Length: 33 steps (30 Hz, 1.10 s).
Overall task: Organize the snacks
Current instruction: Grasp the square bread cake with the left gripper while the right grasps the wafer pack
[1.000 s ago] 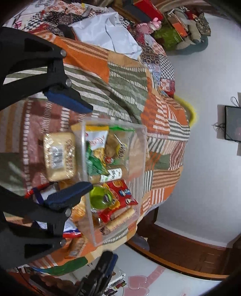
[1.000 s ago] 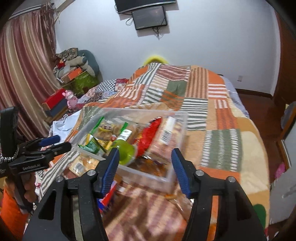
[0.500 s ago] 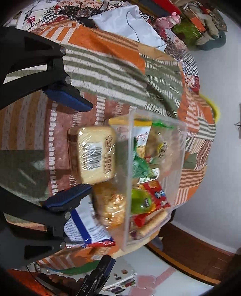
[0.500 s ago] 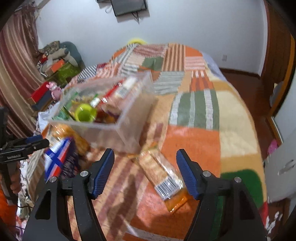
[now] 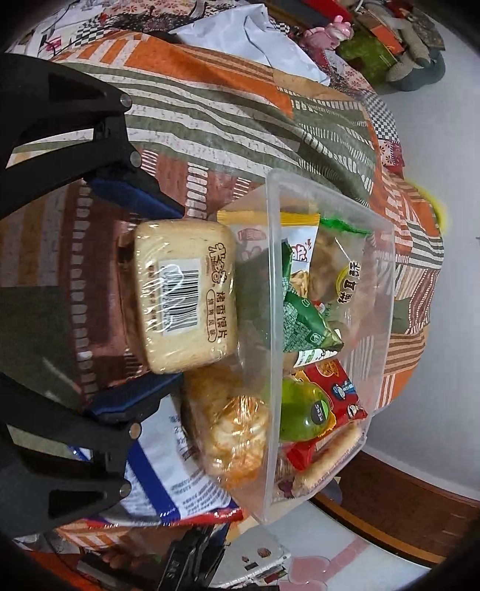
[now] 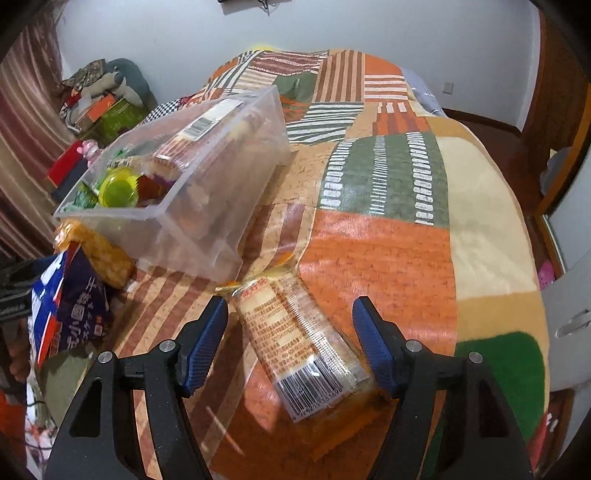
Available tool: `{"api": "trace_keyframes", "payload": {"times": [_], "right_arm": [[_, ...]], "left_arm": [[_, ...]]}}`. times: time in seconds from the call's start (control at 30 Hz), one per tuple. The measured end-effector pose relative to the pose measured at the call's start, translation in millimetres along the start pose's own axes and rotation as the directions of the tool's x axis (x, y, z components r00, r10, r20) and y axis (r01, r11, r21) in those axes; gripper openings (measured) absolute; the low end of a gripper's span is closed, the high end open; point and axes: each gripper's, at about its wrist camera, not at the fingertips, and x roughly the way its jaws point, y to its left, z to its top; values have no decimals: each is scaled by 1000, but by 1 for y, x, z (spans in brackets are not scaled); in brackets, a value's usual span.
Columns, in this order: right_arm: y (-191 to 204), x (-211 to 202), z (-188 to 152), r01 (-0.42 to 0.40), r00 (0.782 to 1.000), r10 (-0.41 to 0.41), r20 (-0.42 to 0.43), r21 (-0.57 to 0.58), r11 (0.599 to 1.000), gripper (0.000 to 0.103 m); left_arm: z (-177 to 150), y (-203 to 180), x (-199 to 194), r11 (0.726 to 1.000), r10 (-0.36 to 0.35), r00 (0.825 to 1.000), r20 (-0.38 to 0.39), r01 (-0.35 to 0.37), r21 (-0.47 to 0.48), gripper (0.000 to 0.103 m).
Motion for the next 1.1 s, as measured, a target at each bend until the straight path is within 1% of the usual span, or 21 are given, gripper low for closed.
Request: {"api": "trace_keyframes", "payload": {"times": [0.13, 0.17, 0.23, 0.27, 0.3, 0.37, 0.43, 0.5, 0.6, 0.67, 0.73, 0.9, 1.1], "right_arm": [[6, -7, -9, -39, 999, 39, -14, 2, 999, 68], [9, -11, -13, -71, 997, 71, -21, 7, 997, 69], [11, -15, -16, -123, 992, 124, -26, 14, 992, 69], [13, -16, -17, -128, 991, 129, -25, 12, 992, 69], [16, -18, -18, -119, 993, 119, -19, 4, 993, 69], [19, -18, -17, -75, 997, 75, -5, -17, 997, 69], [17, -12, -15, -61, 998, 61, -14, -10, 998, 65], [16, -7, -14, -53, 998, 53, -19, -8, 999, 59], [18, -8, -15, -10, 1000, 10, -8, -32, 999, 48], [17, -9, -17, -1, 1000, 1, 1, -34, 999, 36], [14, -12, -19, -6, 1000, 6, 9, -22, 1000, 34], [10, -23, -22, -21, 999, 21, 32, -3, 1000, 33], [17, -44, -14, -16, 995, 17, 98, -9, 1000, 33]], "left_arm": [[0, 3, 4, 1000, -11, 1000, 4, 11, -17, 81], [0, 5, 5, 1000, -16, 1000, 5, 16, -24, 82], [0, 7, 6, 999, -24, 1000, 9, 24, -33, 82], [0, 7, 7, 999, -24, 1000, 12, 25, -34, 82], [-1, 7, 7, 999, -23, 1000, 13, 24, -33, 82], [0, 7, 9, 999, -19, 1000, 16, 19, -35, 82], [0, 7, 11, 999, -19, 1000, 21, 20, -41, 82], [-1, 8, 12, 999, -21, 999, 31, 23, -41, 81], [-5, 9, 10, 999, -26, 999, 44, 28, -42, 81], [-8, 9, 7, 999, -26, 999, 48, 27, -38, 80], [-11, 8, 3, 999, -20, 998, 53, 22, -34, 80], [-21, 8, -10, 1000, -3, 998, 65, 4, -24, 80], [-21, 12, -37, 999, 13, 993, 119, -8, -40, 80]]}}
